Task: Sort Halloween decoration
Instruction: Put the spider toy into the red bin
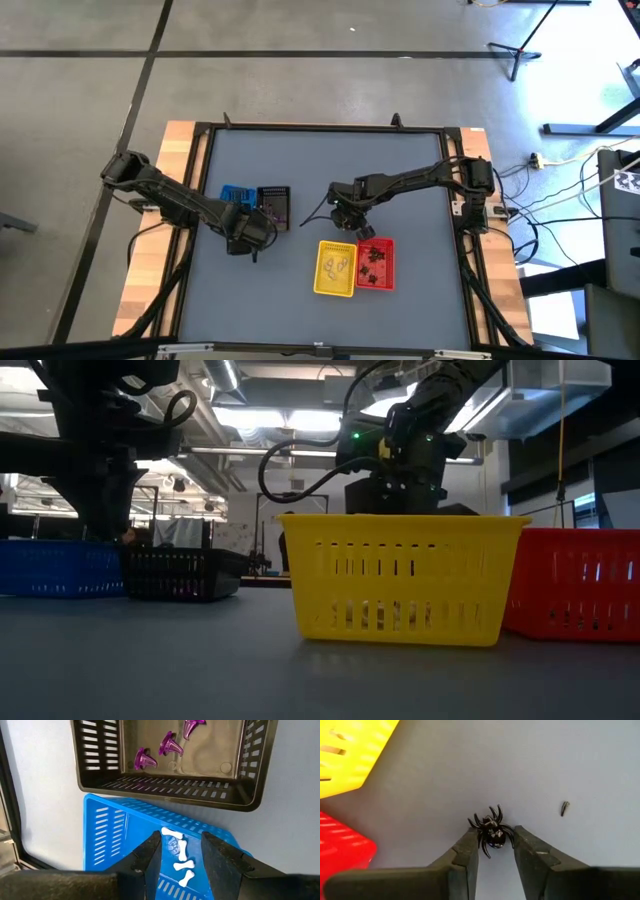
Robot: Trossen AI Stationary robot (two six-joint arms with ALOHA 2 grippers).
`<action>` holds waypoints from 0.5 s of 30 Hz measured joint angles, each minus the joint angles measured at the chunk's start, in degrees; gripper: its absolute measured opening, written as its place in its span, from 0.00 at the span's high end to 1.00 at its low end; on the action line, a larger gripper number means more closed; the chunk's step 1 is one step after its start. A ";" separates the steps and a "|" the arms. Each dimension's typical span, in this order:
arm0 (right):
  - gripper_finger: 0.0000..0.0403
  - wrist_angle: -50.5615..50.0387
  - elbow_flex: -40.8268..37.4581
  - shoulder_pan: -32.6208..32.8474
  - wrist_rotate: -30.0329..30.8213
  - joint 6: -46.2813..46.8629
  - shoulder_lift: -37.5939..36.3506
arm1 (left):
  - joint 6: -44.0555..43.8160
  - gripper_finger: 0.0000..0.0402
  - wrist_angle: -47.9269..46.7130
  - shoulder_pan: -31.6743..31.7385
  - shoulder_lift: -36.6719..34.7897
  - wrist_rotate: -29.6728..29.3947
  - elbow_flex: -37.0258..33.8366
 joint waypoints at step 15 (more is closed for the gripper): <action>0.74 -0.61 -0.31 0.00 -0.52 5.00 -6.76 | 0.00 0.68 0.00 -0.02 0.00 0.00 0.00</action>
